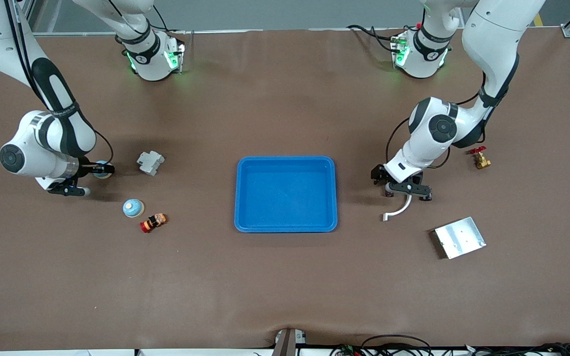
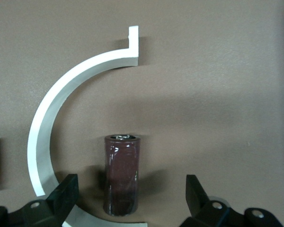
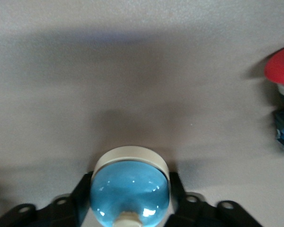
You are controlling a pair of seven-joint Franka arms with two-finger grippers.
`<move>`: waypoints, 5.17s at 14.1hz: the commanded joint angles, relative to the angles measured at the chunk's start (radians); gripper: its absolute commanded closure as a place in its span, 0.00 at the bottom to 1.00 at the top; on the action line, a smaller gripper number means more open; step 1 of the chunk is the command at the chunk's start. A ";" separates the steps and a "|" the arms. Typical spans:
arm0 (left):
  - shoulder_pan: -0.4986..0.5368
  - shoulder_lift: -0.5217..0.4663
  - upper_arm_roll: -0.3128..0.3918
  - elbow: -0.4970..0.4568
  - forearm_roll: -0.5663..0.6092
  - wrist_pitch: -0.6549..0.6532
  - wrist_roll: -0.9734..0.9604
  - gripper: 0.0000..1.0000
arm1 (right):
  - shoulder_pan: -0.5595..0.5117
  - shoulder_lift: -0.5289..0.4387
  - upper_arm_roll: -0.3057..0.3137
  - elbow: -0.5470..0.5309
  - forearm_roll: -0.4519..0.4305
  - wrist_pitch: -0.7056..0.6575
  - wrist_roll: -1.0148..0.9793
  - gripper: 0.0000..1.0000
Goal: Place electrolytic capacitor and blue bell in tray
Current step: 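Carry the brown capacitor and blue bell over the blue tray, then open both grippers to drop the capacitor and bell into the tray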
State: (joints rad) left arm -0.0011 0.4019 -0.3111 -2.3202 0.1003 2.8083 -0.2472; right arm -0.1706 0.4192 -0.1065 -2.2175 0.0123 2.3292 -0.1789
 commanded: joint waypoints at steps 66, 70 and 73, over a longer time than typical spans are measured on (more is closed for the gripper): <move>-0.516 0.534 0.081 0.978 0.262 -0.550 -2.152 0.00 | 0.614 0.081 0.094 0.510 0.287 -0.279 0.843 0.00; -0.510 0.489 0.079 0.978 0.256 -0.584 -2.150 0.00 | 0.524 0.026 0.070 0.510 0.039 -0.372 0.791 0.00; -0.493 0.445 0.063 0.979 0.242 -0.677 -2.105 0.00 | 0.418 0.013 0.067 0.506 0.011 -0.373 0.695 0.00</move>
State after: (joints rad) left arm -0.5035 0.8946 -0.2417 -1.3362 0.3376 2.1955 -2.3832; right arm 0.3148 0.4557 -0.0519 -1.6887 0.0492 1.9621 0.5906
